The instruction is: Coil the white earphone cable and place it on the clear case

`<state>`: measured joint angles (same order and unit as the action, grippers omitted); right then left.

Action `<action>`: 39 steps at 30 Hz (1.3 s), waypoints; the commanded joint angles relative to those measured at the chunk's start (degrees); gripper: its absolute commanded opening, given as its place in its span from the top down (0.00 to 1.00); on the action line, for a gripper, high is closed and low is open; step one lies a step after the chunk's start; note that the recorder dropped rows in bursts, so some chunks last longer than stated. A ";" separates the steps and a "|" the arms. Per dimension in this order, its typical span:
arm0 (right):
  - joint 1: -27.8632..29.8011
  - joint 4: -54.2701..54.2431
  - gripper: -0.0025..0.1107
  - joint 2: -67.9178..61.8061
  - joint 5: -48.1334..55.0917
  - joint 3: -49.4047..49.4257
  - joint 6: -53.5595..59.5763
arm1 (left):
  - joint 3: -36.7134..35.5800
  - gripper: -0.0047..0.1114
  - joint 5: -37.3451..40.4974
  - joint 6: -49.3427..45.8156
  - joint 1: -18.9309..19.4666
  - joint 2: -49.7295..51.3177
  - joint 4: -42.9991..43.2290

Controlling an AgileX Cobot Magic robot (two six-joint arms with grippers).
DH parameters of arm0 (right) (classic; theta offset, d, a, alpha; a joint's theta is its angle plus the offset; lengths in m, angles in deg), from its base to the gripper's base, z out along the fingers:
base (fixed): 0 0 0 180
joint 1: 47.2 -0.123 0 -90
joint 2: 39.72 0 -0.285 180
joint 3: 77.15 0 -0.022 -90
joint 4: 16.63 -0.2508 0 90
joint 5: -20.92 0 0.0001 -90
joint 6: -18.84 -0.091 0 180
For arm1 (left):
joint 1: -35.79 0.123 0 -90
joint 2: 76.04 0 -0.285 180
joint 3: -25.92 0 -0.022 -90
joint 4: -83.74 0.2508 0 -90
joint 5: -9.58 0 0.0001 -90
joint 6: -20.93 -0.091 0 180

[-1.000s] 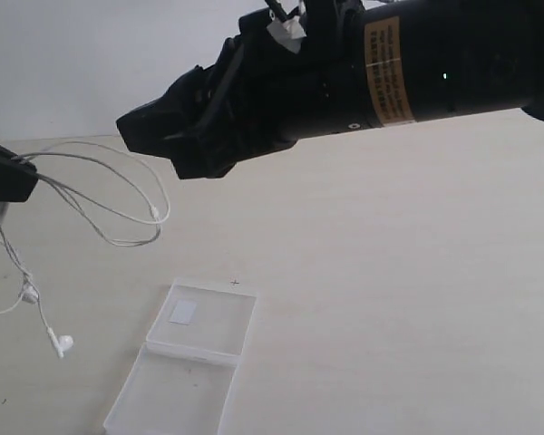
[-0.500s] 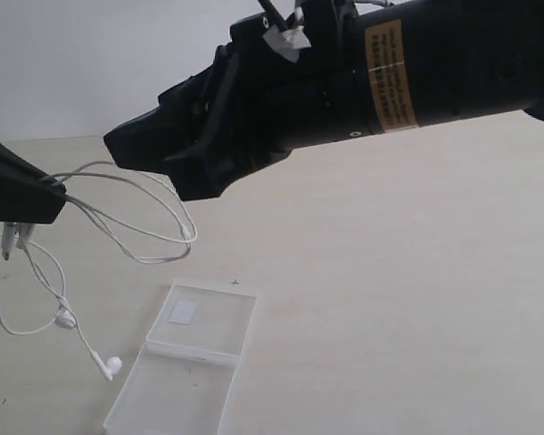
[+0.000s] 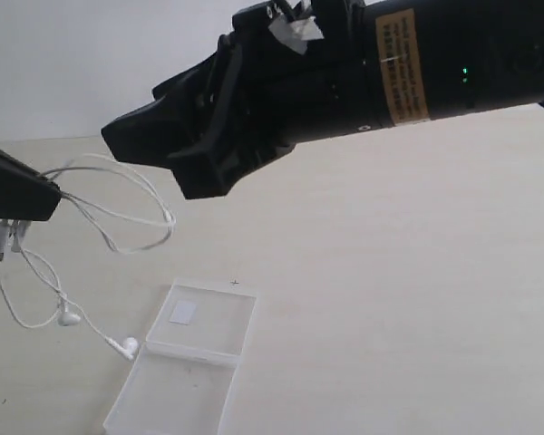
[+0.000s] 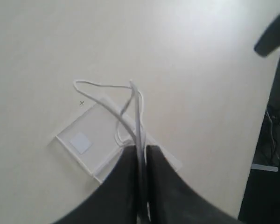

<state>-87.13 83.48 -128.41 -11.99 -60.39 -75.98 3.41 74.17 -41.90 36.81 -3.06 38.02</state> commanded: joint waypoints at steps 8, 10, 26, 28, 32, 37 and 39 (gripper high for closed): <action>2.99 -0.16 0.88 14.93 16.36 3.50 -9.90 | -0.01 0.96 5.38 -2.59 -0.43 -0.67 -9.97; 3.28 -0.16 0.98 17.14 18.79 8.34 -10.19 | -0.01 0.96 5.38 -2.58 -0.43 -0.79 -8.93; 3.28 -7.22 0.72 9.80 -1.16 12.09 1.20 | 0.10 0.96 5.38 5.48 -0.43 -0.67 -3.72; 3.28 -8.23 0.62 8.87 -1.37 12.09 2.36 | 0.10 0.96 5.38 8.29 -0.43 -0.67 -2.05; 3.28 -8.20 0.58 8.33 -0.02 12.09 2.25 | 0.10 0.96 5.38 12.02 -0.43 -0.45 1.77; 3.28 -8.11 0.58 9.79 8.87 12.09 1.80 | 0.10 0.96 5.38 11.08 -1.23 0.18 -1.80; 3.28 -8.11 0.58 10.78 10.86 12.09 1.69 | 0.10 0.96 5.38 10.28 -3.43 0.92 -2.32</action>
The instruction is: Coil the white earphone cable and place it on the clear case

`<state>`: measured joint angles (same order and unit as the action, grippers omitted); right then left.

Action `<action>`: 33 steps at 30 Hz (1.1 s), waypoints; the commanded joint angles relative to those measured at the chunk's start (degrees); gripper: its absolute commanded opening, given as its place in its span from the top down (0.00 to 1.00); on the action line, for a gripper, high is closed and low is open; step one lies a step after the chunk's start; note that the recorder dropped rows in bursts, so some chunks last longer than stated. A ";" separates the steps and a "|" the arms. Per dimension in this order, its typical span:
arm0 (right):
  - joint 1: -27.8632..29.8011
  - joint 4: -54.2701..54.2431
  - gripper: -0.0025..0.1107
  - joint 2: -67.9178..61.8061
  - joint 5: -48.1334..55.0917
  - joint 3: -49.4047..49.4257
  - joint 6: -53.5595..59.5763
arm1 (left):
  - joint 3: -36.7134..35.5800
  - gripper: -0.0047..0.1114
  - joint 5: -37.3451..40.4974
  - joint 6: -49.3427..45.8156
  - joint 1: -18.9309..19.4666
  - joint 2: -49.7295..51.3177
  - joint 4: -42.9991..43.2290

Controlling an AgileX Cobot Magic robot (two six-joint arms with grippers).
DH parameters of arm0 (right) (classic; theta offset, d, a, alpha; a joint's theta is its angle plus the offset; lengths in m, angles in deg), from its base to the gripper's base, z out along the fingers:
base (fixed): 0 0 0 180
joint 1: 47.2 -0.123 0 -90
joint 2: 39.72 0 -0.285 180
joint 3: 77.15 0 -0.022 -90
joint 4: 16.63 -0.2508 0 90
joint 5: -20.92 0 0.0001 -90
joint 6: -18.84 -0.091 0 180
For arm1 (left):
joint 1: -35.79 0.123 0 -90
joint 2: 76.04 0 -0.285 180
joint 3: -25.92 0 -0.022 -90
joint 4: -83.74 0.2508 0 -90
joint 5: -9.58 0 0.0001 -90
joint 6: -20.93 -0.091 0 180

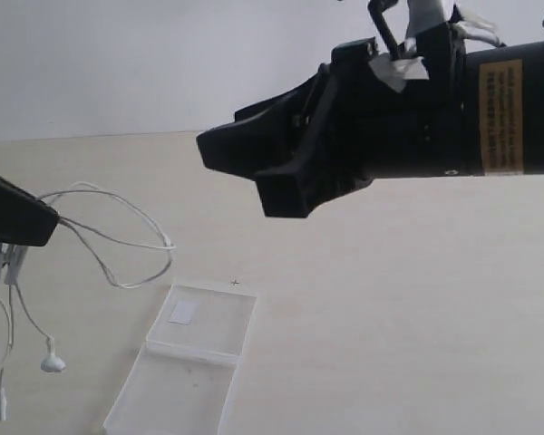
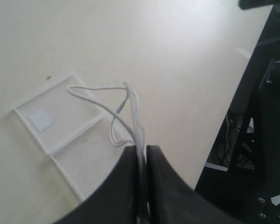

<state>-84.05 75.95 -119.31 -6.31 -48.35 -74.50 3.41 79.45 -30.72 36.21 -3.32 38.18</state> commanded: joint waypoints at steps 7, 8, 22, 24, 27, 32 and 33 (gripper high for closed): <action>0.20 1.19 0.64 5.89 15.06 0.06 -7.74 | -0.03 0.96 -3.97 -0.90 -11.15 4.49 -3.04; 0.20 1.19 0.67 6.55 15.54 0.06 -7.74 | -0.03 0.96 -4.70 -0.90 -11.40 4.61 -3.56; 0.20 3.96 0.75 11.86 16.53 0.06 -9.57 | -0.25 0.96 -7.02 -1.14 -11.82 8.66 -8.79; 0.20 3.96 0.75 11.86 16.42 0.06 -9.70 | -1.23 0.96 -9.32 -1.01 -11.82 8.71 -10.45; 0.20 3.96 0.75 11.86 16.42 0.06 -9.96 | -3.24 0.96 -12.72 -0.49 -11.82 8.71 -13.84; 0.20 3.96 0.75 11.86 16.19 0.06 -10.09 | -7.09 0.96 -17.09 -0.08 -11.82 8.71 -17.08; 0.20 3.96 0.75 11.86 16.19 0.06 -10.09 | -7.69 0.96 -17.87 0.43 -11.82 8.71 -17.08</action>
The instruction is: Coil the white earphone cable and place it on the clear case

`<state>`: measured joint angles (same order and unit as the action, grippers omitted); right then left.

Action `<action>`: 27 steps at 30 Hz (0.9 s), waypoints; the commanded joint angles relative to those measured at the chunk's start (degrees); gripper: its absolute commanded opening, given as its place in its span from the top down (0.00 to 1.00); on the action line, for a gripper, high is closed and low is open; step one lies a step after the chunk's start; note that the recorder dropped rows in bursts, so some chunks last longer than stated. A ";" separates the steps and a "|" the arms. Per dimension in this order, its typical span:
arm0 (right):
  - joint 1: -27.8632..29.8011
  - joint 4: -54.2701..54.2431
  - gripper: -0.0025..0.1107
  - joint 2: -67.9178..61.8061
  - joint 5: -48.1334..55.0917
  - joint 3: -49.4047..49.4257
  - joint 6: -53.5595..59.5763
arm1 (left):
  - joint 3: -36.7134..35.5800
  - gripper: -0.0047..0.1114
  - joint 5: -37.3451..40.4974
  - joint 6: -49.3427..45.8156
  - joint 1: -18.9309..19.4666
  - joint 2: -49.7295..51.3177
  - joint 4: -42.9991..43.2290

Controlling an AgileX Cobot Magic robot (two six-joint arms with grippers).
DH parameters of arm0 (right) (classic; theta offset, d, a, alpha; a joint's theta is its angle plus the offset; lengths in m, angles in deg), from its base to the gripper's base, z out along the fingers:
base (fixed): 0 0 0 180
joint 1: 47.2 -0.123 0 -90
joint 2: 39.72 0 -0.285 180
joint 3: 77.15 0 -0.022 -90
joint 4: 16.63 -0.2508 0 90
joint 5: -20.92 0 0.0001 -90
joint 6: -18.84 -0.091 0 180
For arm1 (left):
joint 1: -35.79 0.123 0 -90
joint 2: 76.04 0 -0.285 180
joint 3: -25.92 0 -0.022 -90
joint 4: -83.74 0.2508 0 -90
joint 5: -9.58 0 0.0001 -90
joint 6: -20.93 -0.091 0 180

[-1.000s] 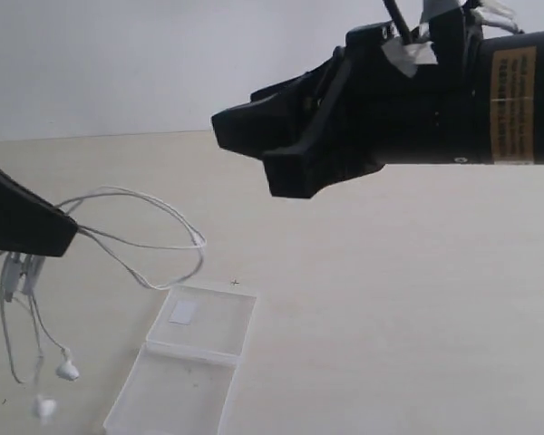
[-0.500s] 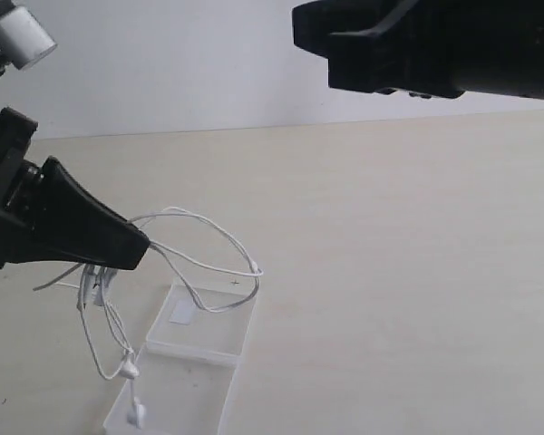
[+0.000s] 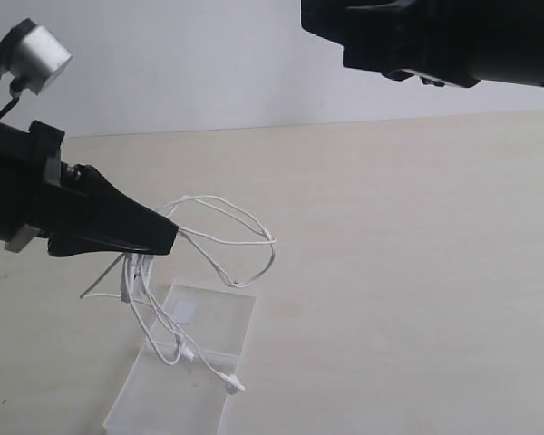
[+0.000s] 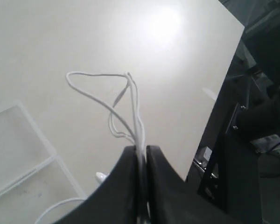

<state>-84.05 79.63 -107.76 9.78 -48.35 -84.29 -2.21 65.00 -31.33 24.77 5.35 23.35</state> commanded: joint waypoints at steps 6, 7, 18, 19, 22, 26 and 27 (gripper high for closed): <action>0.20 0.28 0.75 0.31 0.10 0.06 -0.30 | -4.78 0.96 -5.58 1.83 -0.38 0.03 -3.03; 0.20 0.28 0.75 0.31 0.10 0.06 -0.30 | -5.18 0.96 -6.02 1.83 -0.38 0.03 -3.03; 0.20 0.28 0.75 0.31 -0.72 0.06 -0.30 | -5.58 0.96 -7.38 1.73 -0.38 0.03 -3.03; 0.20 0.28 0.75 0.31 -0.72 0.06 -0.30 | -5.58 0.96 -7.38 1.73 -0.38 0.03 -3.03; 0.20 0.28 0.75 0.31 -0.72 0.06 -0.30 | -5.95 0.96 -7.37 1.73 -0.38 0.38 -3.03; 0.20 0.28 0.75 0.31 -0.99 0.06 -0.30 | -8.30 0.96 -9.26 1.73 -0.38 0.38 -2.85; 0.20 0.28 0.75 0.31 -0.99 0.06 -0.30 | -8.65 0.96 -9.43 1.73 -0.38 0.38 -2.86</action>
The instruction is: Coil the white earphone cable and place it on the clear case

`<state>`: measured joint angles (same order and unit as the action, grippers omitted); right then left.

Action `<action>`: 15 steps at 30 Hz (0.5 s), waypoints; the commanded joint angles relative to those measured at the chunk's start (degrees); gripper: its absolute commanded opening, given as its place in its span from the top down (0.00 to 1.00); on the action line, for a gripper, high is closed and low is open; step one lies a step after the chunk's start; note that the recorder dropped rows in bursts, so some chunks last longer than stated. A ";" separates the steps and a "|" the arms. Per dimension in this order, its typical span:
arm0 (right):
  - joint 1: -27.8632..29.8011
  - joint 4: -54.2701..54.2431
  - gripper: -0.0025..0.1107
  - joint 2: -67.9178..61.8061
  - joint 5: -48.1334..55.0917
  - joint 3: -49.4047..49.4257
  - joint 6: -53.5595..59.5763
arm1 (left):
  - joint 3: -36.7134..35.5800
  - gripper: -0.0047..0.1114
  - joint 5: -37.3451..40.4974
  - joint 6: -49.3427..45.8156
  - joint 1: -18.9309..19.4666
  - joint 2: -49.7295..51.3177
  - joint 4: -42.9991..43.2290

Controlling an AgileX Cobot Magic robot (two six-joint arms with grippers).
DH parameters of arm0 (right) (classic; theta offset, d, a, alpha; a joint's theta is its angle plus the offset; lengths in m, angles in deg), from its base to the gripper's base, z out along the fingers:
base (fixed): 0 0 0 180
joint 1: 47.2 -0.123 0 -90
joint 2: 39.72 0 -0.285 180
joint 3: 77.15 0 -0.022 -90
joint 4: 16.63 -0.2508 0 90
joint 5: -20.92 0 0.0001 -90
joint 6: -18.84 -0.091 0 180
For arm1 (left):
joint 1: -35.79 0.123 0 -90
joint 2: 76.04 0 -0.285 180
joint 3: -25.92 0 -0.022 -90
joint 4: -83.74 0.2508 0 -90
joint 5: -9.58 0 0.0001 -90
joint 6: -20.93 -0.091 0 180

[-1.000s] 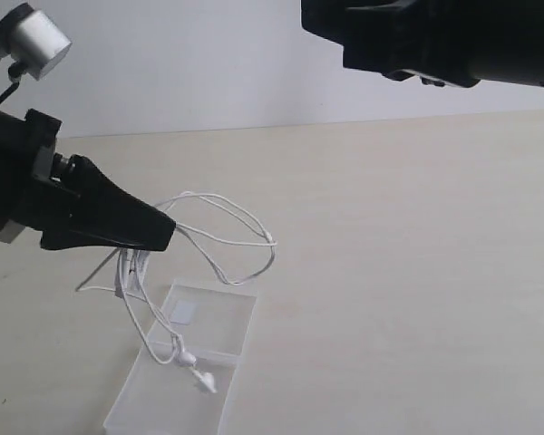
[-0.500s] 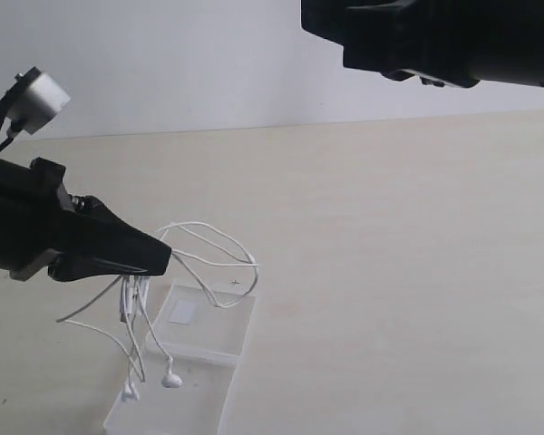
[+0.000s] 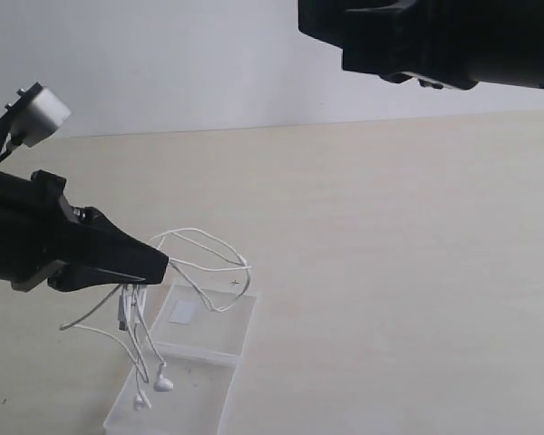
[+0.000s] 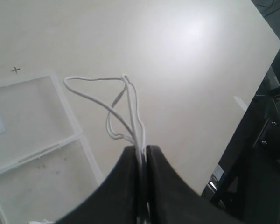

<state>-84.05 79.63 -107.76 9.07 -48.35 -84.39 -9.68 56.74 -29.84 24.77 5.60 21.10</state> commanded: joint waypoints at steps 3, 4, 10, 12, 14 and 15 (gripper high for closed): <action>0.20 0.28 0.75 0.31 -0.41 0.06 -0.21 | -1.92 0.96 -1.29 0.23 -0.38 0.13 -0.94; 0.20 0.28 0.75 0.31 -0.41 0.06 -0.21 | -2.04 0.96 -1.45 0.23 -0.38 0.13 -0.69; 0.20 0.28 0.75 0.31 -0.54 0.06 -0.44 | -2.03 0.96 -2.55 0.23 -0.38 0.13 -0.54; 0.20 0.28 0.75 0.31 -0.54 0.06 -0.44 | -2.03 0.96 -2.55 0.23 -0.38 0.13 -0.54; 0.20 0.28 0.75 0.31 -0.54 0.06 -0.44 | -2.03 0.96 -2.53 0.23 -0.38 0.13 -0.44; 0.20 0.28 0.75 0.31 -0.54 0.06 -0.44 | -2.03 0.96 -2.53 0.23 -0.38 0.13 -0.44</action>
<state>-84.05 79.63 -107.76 8.76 -48.35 -84.78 -11.52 54.49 -29.84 24.77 5.60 21.13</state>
